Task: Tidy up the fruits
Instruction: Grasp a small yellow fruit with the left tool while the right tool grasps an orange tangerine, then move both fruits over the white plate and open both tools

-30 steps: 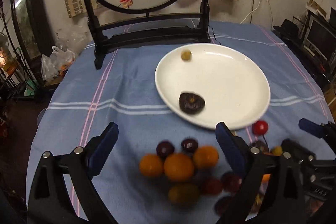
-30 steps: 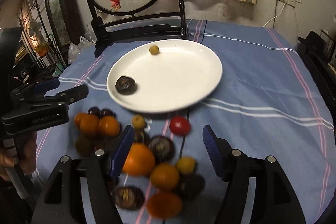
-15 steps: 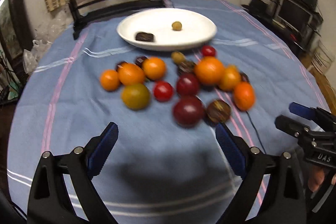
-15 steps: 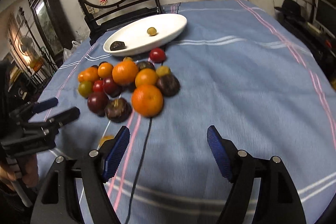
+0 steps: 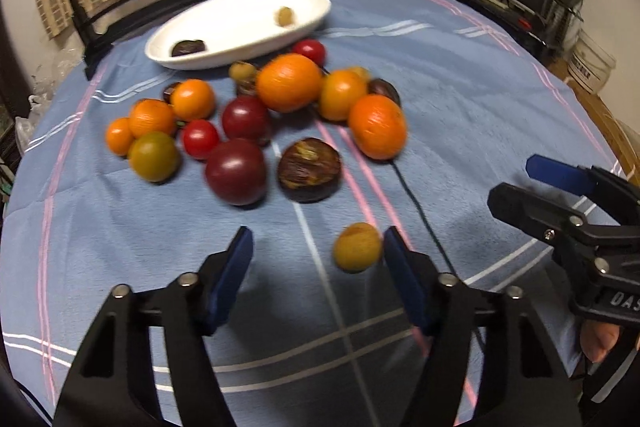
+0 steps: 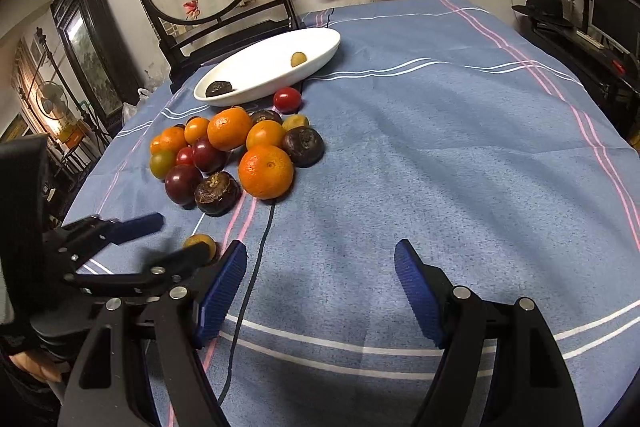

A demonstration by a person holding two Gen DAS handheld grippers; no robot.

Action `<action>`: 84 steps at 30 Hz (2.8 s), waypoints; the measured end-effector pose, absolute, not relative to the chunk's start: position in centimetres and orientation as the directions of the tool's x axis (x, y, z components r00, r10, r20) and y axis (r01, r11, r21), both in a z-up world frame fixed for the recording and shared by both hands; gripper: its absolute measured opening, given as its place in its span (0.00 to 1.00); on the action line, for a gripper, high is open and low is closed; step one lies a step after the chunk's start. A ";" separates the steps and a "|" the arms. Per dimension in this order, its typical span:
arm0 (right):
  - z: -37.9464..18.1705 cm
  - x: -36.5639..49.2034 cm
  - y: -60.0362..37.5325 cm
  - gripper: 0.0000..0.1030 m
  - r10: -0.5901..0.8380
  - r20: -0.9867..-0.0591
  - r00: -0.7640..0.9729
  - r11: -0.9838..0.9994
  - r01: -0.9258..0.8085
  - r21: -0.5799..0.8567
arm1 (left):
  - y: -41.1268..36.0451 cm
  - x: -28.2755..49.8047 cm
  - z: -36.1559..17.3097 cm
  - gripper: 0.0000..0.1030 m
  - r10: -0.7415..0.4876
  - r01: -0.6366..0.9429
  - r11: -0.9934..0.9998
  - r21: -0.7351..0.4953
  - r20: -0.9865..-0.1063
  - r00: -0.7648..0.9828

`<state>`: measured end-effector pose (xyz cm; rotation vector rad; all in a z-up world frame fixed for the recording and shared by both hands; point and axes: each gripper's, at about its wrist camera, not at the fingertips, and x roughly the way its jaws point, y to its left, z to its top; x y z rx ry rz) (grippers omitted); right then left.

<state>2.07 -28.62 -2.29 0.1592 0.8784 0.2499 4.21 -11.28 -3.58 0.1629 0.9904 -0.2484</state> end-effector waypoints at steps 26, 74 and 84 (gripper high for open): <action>-3.5 9.1 -22.6 0.49 0.259 -0.837 0.482 0.961 -0.213 0.174 | -2.6 4.5 -2.2 0.22 -0.134 0.174 0.984 -0.042 -0.817 0.561; -1.0 26.9 -19.4 0.49 0.306 -0.764 0.568 0.938 -0.316 0.141 | -6.6 28.3 -0.3 0.62 -0.077 0.077 0.996 -0.038 -0.791 0.607; 1.9 21.0 -22.4 0.54 0.297 -0.718 0.629 0.949 -0.278 0.149 | -4.7 21.6 3.8 0.79 -0.033 0.047 0.999 0.000 -0.714 0.699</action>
